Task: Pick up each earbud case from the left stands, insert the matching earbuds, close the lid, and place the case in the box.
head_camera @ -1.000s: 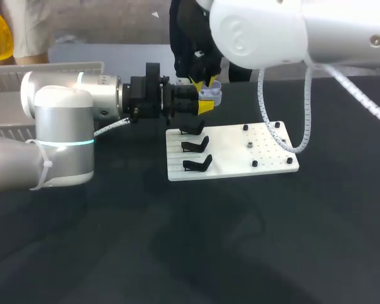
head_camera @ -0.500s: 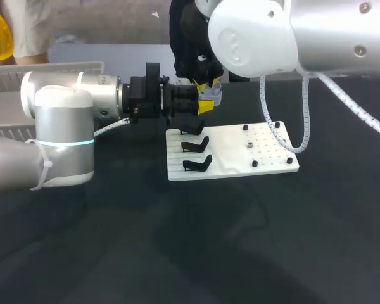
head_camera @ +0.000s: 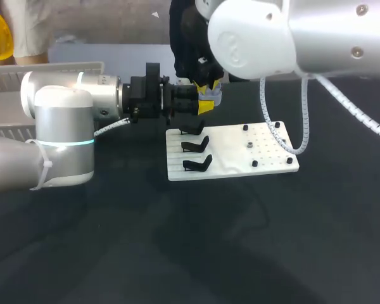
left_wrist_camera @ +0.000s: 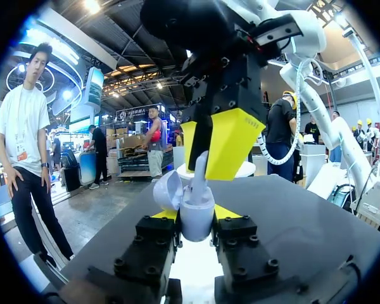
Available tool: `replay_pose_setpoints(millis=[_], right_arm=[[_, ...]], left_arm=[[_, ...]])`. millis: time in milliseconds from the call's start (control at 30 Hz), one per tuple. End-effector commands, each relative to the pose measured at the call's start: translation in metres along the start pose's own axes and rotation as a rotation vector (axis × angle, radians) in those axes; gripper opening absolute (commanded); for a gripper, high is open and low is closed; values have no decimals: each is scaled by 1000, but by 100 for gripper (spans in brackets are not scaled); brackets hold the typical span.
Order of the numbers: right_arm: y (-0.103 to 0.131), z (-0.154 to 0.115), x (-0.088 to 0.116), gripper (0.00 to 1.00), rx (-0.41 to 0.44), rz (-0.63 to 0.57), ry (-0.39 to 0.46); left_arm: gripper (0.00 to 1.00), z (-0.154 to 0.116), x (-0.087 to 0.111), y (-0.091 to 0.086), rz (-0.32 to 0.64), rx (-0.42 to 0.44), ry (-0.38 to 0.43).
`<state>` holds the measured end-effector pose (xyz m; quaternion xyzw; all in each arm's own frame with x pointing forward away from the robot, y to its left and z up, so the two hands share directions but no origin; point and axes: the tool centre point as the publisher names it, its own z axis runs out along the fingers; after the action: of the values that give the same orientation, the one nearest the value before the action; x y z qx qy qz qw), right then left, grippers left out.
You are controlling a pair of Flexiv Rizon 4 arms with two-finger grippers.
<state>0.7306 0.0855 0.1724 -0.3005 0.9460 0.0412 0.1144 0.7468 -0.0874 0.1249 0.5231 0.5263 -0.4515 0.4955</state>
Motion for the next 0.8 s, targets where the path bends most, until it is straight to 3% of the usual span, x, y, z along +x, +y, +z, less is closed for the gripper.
replay_pose_setpoints(millis=[33, 800], right_arm=[[-2, 4, -4, 0, -2, 1, 8], [-4, 11, -4, 0, 15, -26, 18]], left_arm=[[0, 0, 1, -2, 4, -6, -4], [0, 0, 1, -2, 4, -6, -4]])
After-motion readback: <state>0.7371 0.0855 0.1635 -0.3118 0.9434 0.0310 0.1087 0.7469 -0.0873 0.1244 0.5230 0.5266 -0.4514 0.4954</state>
